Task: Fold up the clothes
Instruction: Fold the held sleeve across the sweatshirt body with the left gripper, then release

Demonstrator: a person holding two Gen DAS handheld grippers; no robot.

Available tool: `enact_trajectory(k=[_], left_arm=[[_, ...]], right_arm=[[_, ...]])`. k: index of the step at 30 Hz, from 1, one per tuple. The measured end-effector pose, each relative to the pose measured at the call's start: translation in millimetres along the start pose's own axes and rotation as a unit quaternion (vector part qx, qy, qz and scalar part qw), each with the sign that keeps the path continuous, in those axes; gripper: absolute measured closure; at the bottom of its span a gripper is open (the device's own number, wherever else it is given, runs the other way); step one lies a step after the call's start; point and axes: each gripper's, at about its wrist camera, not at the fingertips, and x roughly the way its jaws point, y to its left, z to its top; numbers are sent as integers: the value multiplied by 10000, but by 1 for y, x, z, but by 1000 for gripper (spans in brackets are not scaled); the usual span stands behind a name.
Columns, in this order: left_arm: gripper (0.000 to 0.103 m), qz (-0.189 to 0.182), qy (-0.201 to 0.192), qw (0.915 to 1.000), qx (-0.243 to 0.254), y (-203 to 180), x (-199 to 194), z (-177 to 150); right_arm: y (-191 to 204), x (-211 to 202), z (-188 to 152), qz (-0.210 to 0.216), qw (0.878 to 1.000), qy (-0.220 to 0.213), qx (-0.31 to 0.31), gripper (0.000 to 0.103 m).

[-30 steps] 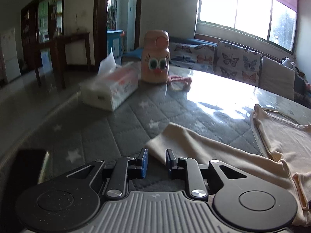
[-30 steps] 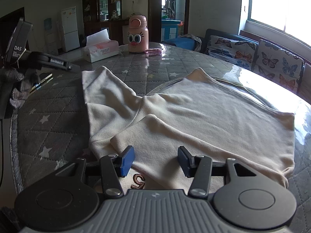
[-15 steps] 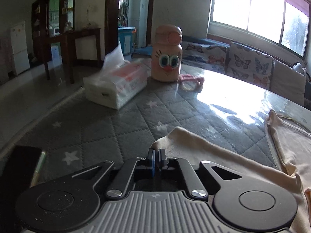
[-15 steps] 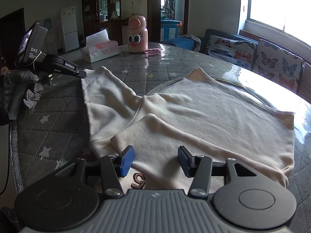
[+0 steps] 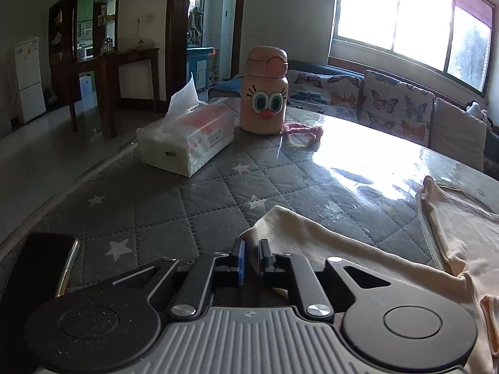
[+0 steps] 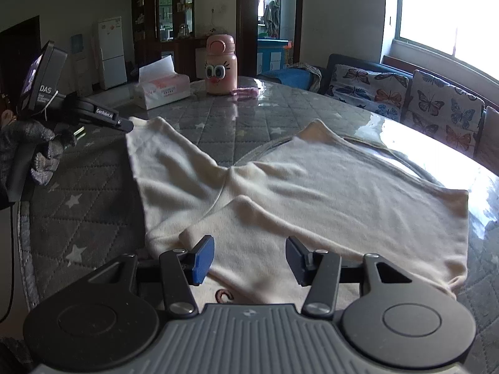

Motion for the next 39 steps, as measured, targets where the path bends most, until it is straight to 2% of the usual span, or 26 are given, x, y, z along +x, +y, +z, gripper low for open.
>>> enact_trajectory(k=[1,2,5,7,11,13,16,20,24,27,32,39], left_arm=[[57,-15,12,10000,-26,0,-2,-1],[52,-30,19,10000,-45,0,-3,-2],[53,-76,85,9999,-88,-2,-2,-6],[56,-94,149,9997,-155,-3,2,-7],[68,-46,175,9993,-319,-2,8,-6],[85,-17,170,9992,-359,-1,9,-5],[97,3,161,9991,-381,0,10,-4],[99,-166,-27,9993,-340,-10,-5,5],[99,-686,-383,9969,-78,-42,-35,22],[99,-1212,-584,9907,190,-76,-59,32],[99,-2146,-807,9706,734,-140,-93,38],[99,-3053,-542,9416,1315,-214,-104,15]], right_arm=[[-1,1,2,-8,10000,-18,22,51],[-1,3,3,-12,10000,-11,36,51],[0,10,4,0,10000,50,35,51],[4,15,3,42,9999,133,-26,51],[6,14,1,51,9999,126,-61,51],[5,12,1,37,9999,116,-34,51],[3,10,1,27,9999,101,2,51],[0,3,0,5,10000,22,78,51],[-8,-10,-2,-55,9997,-100,222,51],[-18,-18,-8,-128,9990,-144,402,51],[-40,-35,-21,-298,9962,-222,788,51],[-71,-62,-44,-592,9895,-362,1267,51]])
